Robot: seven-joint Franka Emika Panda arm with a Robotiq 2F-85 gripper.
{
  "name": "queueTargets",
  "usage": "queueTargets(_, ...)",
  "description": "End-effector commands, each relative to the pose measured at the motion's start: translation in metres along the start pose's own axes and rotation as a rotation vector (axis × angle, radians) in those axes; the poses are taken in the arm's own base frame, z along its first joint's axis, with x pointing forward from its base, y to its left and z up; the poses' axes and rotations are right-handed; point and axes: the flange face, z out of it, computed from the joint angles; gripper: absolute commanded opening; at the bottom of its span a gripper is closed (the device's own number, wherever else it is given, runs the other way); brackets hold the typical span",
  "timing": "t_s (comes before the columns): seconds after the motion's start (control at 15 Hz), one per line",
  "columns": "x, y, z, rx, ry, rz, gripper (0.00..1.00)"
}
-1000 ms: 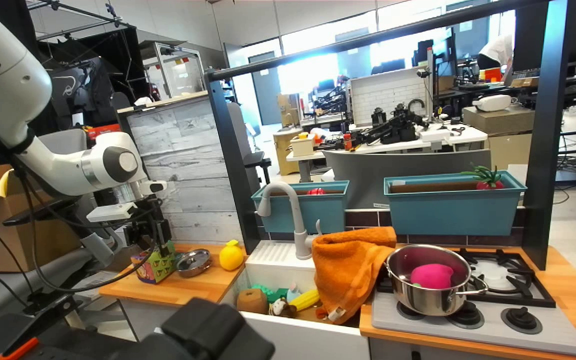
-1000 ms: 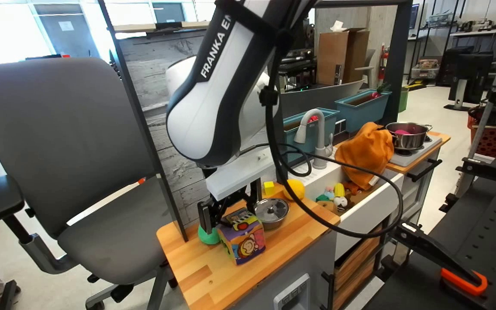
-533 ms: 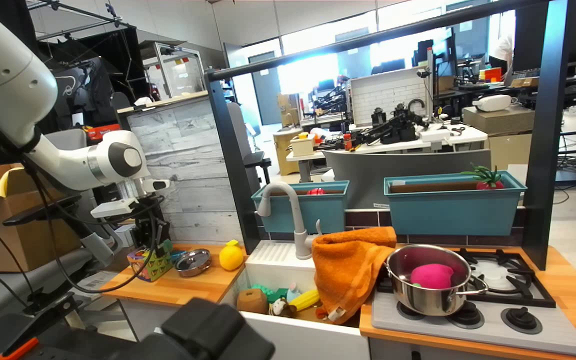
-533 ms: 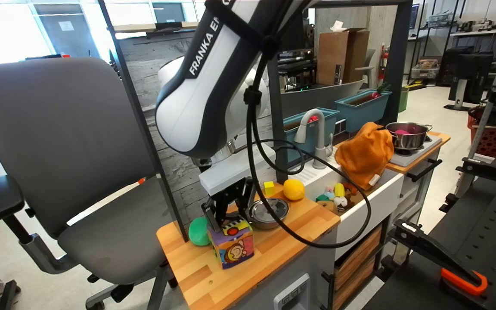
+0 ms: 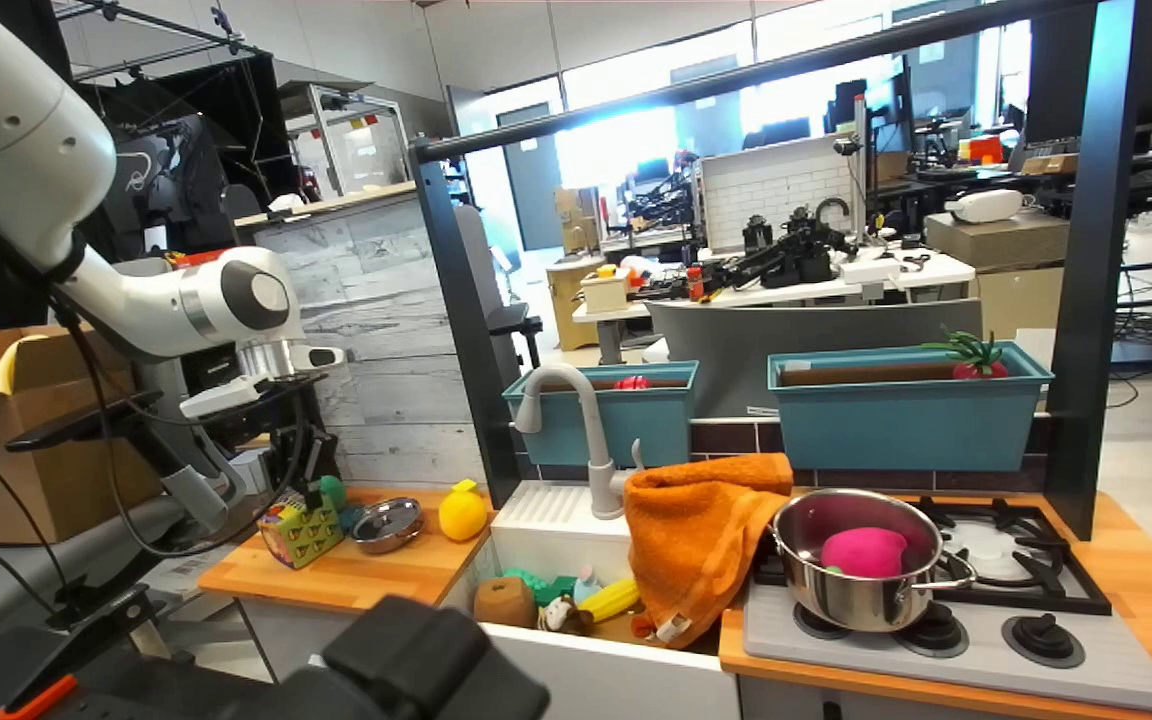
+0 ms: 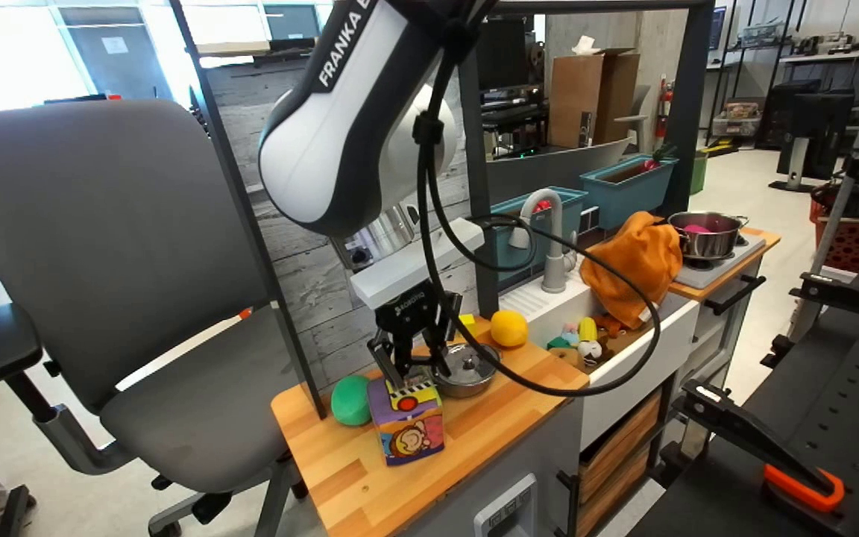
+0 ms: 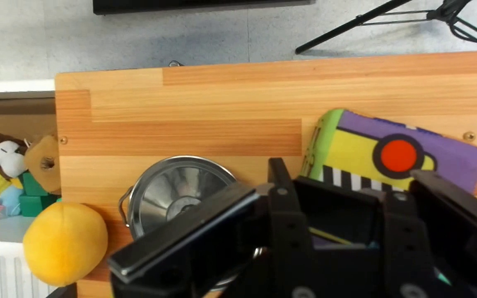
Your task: Pick the cube and put it in the sink
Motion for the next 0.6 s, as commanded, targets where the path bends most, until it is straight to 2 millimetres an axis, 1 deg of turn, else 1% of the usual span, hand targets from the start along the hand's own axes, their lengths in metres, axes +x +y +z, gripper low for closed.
queueTargets(0.0,-0.017,0.014,-0.035,0.015,0.0,-0.046,0.0)
queueTargets(0.07,-0.02,0.017,-0.043,0.027,0.013,-0.052,0.0)
queueTargets(0.13,-0.02,0.019,-0.048,0.032,0.028,-0.05,0.26)
queueTargets(0.2,-0.02,0.021,-0.052,0.033,0.036,-0.044,0.27)
queueTargets(0.4,-0.018,0.021,-0.055,0.021,0.067,-0.031,0.47)
queueTargets(0.47,-0.019,0.022,-0.052,0.016,0.073,-0.029,0.55)
queueTargets(0.53,-0.017,0.02,-0.05,0.018,0.074,-0.027,0.62)
